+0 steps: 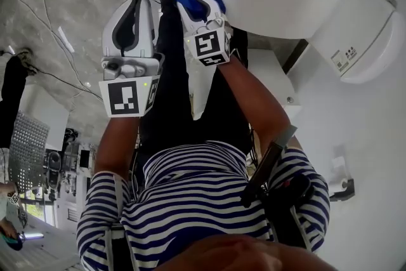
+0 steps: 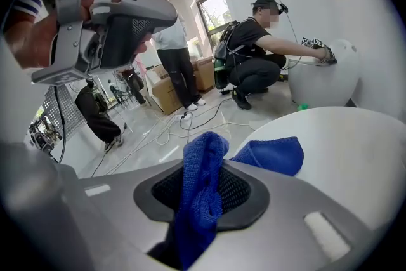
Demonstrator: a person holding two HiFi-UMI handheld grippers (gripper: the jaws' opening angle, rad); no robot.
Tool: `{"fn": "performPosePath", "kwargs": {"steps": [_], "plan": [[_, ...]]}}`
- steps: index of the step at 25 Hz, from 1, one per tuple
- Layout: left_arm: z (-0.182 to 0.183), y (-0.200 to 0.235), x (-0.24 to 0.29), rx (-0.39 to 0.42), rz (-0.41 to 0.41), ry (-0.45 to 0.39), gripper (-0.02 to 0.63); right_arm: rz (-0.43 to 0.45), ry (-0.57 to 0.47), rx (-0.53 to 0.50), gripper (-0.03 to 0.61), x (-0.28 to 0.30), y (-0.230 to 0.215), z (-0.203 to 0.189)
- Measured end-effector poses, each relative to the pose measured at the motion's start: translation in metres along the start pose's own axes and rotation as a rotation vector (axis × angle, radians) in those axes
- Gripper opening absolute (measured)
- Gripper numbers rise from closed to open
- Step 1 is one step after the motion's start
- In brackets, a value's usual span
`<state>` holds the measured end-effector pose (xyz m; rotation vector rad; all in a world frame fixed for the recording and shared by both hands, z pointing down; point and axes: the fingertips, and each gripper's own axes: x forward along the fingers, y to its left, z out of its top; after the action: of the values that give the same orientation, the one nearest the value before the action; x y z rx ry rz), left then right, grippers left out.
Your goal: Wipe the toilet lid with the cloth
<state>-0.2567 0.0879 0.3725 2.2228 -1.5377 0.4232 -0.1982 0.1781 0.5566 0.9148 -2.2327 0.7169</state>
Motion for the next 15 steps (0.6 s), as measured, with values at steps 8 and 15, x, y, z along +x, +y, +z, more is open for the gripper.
{"fn": "performPosePath", "kwargs": {"steps": [8, 15], "plan": [[0.018, 0.009, -0.010, -0.004, 0.024, -0.023, 0.002, 0.006, -0.045, -0.024, 0.114, -0.005, 0.001, 0.041], [0.082, -0.021, -0.022, 0.009, 0.014, -0.093, 0.002, -0.026, -0.116, -0.038, 0.114, -0.066, -0.018, 0.106]]}}
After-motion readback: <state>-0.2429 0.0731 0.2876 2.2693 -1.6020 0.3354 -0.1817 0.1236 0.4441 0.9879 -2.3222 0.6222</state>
